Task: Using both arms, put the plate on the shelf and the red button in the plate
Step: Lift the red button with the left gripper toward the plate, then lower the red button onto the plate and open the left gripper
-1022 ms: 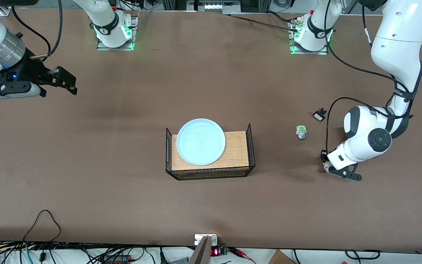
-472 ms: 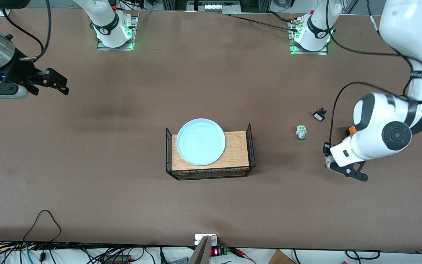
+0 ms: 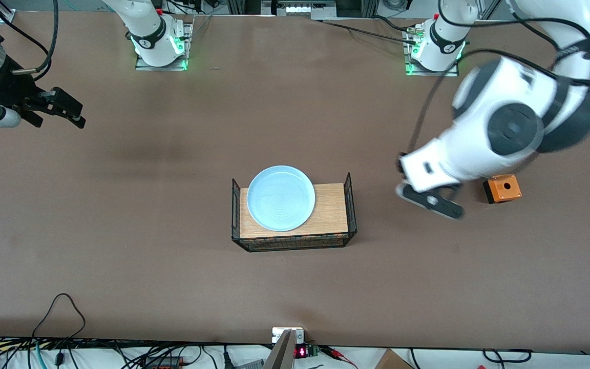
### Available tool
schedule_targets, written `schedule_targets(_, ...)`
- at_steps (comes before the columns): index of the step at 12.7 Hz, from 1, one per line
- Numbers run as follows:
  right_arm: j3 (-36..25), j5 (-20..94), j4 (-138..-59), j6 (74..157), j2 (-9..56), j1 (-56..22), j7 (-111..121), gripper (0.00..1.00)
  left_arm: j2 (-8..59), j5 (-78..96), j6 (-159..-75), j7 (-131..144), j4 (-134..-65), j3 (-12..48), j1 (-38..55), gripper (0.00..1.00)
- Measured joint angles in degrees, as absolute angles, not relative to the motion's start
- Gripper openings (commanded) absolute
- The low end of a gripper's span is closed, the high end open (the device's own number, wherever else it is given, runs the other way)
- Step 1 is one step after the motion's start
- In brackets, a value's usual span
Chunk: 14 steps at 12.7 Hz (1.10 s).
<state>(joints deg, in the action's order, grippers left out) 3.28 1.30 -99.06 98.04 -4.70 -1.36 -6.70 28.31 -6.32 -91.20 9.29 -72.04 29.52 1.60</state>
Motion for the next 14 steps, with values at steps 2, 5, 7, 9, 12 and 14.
schedule_targets(2,3.2,-0.5,-99.3,98.1,-5.1,-1.5,-6.7,1.0,29.3,-6.3,-93.4,17.4,-69.9,31.0,7.0,0.07)
schedule_targets(5,2.6,-0.9,-99.4,98.0,-5.3,-1.1,-6.6,1.0,34.5,-6.4,-105.5,27.0,-67.5,30.7,15.3,0.07)
schedule_targets(7,2.5,-0.9,-99.6,97.7,-5.3,-1.0,-6.5,1.0,38.5,-6.4,-112.7,29.0,-66.9,28.9,18.6,0.08)
schedule_targets(9,2.5,-0.9,-99.6,96.5,-5.3,-1.0,-6.0,1.0,41.3,-6.5,-116.3,29.0,-66.5,24.9,21.8,0.08)
schedule_targets(12,2.5,-0.9,-99.7,95.8,-5.3,-1.0,-5.9,1.0,44.0,-6.4,-120.0,29.0,-66.0,18.7,27.1,0.16)
schedule_targets(14,2.6,-0.9,-99.7,95.8,-5.3,-1.0,-5.8,1.0,45.1,-6.4,-120.5,29.0,-65.9,17.8,28.2,0.4)
